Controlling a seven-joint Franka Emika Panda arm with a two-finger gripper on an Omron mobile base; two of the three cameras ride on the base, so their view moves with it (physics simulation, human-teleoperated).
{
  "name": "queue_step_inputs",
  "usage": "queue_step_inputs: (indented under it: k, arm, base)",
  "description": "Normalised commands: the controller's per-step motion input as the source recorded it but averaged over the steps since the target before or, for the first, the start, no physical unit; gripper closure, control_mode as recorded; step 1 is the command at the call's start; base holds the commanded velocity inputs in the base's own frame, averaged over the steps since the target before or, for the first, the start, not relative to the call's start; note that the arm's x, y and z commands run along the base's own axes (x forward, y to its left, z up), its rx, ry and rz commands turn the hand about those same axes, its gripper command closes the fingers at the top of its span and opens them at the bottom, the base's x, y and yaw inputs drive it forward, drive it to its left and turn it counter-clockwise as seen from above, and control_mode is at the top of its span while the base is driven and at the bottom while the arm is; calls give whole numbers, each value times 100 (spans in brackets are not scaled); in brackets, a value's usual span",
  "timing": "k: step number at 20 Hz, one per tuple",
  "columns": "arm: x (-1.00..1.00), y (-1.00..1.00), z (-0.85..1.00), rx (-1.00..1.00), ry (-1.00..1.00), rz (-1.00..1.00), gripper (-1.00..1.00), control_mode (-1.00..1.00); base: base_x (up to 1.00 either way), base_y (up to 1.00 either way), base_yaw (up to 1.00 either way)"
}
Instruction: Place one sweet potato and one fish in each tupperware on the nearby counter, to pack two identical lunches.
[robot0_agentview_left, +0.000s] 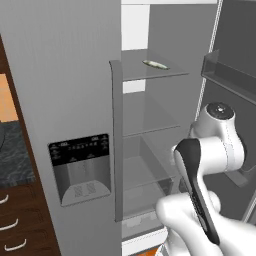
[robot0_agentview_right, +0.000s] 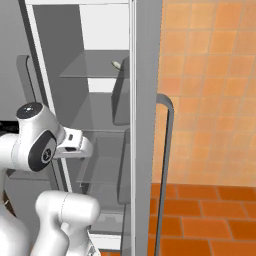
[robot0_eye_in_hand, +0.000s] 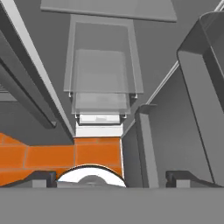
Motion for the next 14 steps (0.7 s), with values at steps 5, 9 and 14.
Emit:
queue_step_inputs:
  k: [5,9,14]
  arm:
    - [54,0,41,0,-24,0,-100,-100]
    - [57,0,68,3,-24,-3,-100,-100]
    - [84,12,88,5,-19,0,-100,-100]
  base:
    - [0,0,0]
    - [0,0,0]
    - [0,0,0]
